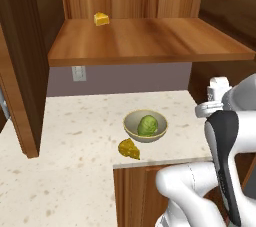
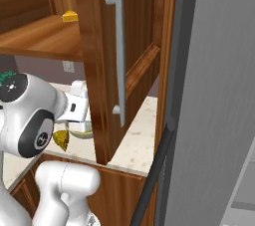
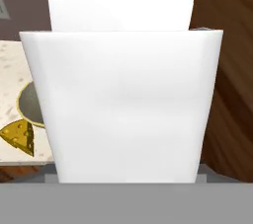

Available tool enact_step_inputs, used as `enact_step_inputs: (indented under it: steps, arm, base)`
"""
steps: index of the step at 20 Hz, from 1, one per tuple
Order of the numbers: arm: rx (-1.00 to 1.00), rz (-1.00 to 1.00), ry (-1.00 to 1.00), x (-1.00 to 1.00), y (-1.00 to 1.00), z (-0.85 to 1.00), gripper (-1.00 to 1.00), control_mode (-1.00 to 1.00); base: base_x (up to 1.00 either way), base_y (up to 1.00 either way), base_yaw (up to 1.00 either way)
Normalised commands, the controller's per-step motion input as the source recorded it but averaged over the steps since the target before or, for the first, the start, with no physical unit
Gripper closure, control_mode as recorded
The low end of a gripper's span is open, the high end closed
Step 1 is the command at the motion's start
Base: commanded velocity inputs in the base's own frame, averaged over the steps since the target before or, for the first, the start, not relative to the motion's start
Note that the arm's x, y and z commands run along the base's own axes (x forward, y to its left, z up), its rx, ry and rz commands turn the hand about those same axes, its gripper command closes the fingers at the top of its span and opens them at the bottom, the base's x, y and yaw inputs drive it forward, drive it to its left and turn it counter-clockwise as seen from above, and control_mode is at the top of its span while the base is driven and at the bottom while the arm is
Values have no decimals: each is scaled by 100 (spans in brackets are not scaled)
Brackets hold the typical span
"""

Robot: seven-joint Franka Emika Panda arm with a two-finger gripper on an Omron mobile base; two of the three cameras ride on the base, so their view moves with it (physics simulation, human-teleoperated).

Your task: Pick the cheese from the fridge and the cheese grater from the cabinet and place them next to the salad bowl.

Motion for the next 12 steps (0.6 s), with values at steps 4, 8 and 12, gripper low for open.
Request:
enact_step_inputs:
  steps: [4, 8, 12]
  arm:
    - [0, 11, -20, 44, -13, -66, 100, -100]
    - [0, 12, -26, 45, -10, -63, 100, -100]
    - [0, 8, -20, 45, -13, -66, 100, -100]
  base:
    - [0, 0, 0]
    - [0, 0, 0]
    - [0, 0, 0]
